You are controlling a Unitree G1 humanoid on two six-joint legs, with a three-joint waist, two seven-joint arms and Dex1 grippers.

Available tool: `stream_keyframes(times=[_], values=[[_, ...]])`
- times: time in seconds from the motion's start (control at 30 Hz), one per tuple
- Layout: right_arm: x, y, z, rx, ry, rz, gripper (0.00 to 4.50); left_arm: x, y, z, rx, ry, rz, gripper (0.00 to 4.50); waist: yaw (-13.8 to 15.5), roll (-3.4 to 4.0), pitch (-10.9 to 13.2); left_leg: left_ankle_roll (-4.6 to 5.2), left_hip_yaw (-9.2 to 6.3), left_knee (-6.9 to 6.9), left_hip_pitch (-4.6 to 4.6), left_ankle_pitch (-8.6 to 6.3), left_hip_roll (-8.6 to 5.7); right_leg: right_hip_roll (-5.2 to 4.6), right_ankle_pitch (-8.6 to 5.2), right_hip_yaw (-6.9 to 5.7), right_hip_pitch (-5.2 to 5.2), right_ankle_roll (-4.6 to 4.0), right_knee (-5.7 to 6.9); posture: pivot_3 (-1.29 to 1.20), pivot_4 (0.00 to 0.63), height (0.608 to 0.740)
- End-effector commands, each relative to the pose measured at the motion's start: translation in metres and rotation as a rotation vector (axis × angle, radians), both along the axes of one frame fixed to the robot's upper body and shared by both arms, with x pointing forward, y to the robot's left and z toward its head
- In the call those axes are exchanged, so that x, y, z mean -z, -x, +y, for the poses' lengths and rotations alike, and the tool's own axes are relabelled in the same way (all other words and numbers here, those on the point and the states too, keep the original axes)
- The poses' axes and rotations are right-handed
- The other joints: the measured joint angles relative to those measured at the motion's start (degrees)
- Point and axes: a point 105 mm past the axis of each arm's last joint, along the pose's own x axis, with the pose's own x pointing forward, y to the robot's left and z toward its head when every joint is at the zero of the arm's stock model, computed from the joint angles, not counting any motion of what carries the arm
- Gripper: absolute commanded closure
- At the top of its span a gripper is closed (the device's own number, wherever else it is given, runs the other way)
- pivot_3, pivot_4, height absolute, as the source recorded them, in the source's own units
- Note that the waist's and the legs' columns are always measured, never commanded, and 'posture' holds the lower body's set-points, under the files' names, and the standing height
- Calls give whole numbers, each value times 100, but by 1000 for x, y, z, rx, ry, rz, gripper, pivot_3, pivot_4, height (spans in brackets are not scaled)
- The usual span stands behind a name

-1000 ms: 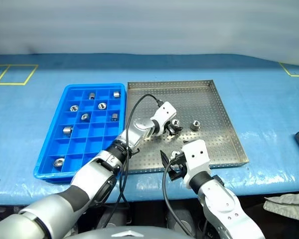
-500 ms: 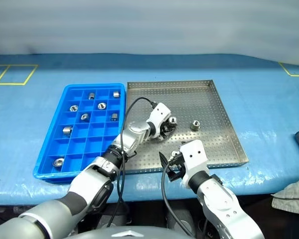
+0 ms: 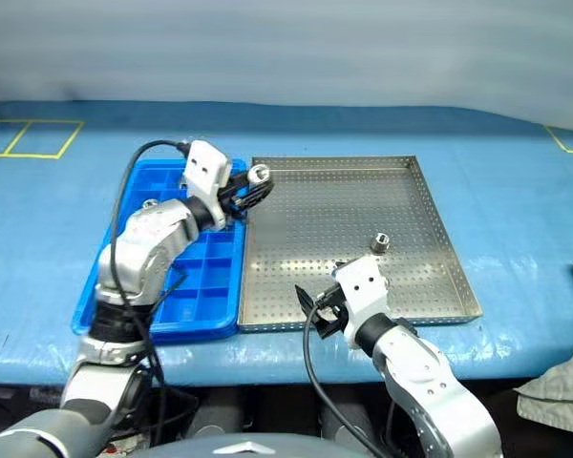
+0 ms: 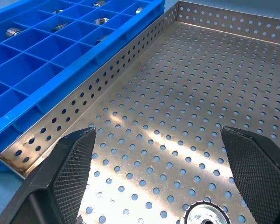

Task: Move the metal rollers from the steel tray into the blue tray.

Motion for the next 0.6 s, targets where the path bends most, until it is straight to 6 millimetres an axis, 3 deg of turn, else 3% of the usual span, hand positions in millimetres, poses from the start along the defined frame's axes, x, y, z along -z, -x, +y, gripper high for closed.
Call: stream_keyframes(times=[0.03,0.37,0.6], values=[[-8,-2,10,-58,-27,-32,0,-21,16,13,-39,26,-66,2845,64,-1,1,0,-1,0,0,0,1,-1,0,1,0,0,-1,138,150,740],[-8,-12,40,-275,8,-40,0,8,54,54,-197,-44,17,2845,403,-5,1,1,-2,-2,-3,2,0,-1,-3,-10,0,-5,-2,280,150,740],[-9,-12,54,-377,33,-51,0,21,63,70,-287,-48,66,2845,605,-4,1,0,-10,-4,-9,2,2,-3,-5,-24,1,-8,-9,321,150,740]])
